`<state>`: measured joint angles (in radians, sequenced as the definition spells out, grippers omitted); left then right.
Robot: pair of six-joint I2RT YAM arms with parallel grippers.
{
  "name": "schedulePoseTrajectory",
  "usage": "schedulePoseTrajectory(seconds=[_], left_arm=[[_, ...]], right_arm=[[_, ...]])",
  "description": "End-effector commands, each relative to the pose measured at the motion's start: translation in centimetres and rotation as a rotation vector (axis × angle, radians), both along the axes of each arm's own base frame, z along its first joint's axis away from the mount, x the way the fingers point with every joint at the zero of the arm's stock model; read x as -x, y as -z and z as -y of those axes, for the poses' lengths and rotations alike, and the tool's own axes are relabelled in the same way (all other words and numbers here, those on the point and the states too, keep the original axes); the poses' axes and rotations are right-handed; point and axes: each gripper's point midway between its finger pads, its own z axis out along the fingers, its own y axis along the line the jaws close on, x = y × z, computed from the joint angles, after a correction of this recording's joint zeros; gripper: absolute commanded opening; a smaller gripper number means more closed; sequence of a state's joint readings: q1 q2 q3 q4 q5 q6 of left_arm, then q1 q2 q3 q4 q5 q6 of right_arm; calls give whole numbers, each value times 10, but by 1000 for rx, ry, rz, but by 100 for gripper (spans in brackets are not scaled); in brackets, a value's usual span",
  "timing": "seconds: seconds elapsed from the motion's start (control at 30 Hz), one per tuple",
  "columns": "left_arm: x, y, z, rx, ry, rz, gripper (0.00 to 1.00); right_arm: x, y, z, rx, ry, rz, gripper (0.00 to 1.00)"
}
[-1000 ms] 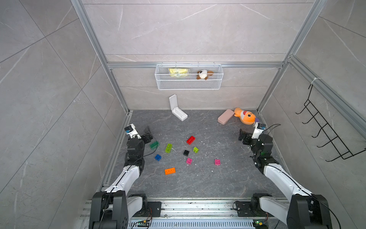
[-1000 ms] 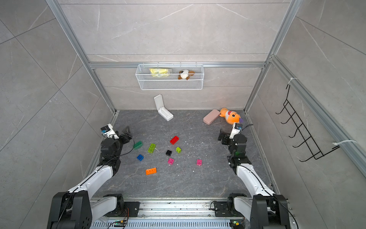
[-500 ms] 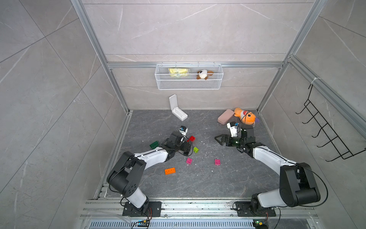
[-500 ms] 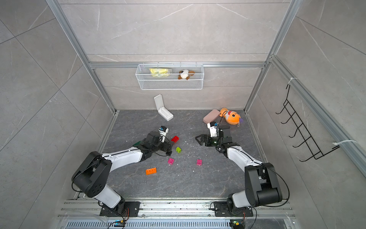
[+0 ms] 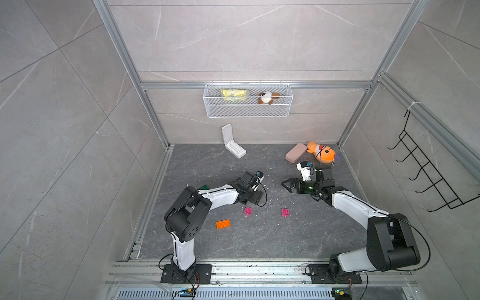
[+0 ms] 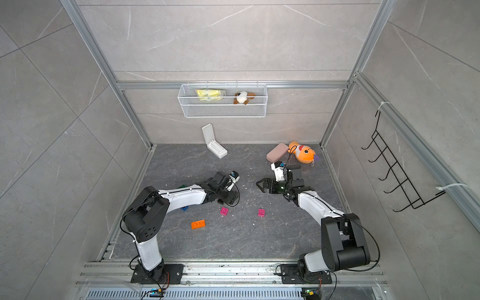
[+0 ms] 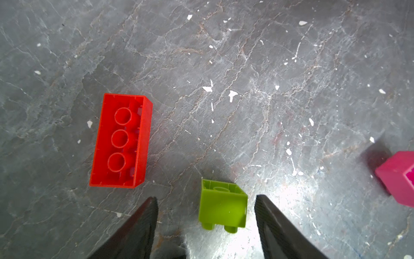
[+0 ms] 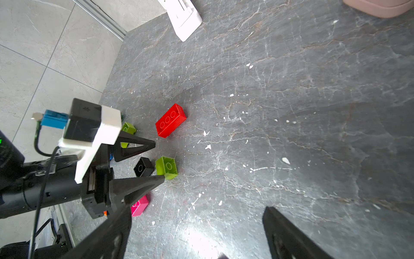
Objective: Assemble a carrot with lego
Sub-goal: Adjust the lego brick at the center of the board.
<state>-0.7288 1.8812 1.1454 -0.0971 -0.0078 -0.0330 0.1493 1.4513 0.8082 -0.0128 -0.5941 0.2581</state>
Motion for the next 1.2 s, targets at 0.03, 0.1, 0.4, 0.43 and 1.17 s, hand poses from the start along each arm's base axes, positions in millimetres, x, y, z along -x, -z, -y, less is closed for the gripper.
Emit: schedulePoseTrajectory(seconds=[0.03,0.1,0.4,0.43,1.17], left_arm=[[-1,4,9,-17,44,-30,60],[1,5,14,-9,56,-46,57],[3,11,18,-25,46,-130,38],[4,11,19,-19,43,-139,36],[-26,-51,64,369,-33,368,26]], right_arm=[[2,9,3,29,-6,-23,95],[3,11,4,36,-7,-25,95],[4,16,5,47,-3,-34,95],[4,16,5,49,-2,-35,95],[-8,8,45,-61,136,-81,95]])
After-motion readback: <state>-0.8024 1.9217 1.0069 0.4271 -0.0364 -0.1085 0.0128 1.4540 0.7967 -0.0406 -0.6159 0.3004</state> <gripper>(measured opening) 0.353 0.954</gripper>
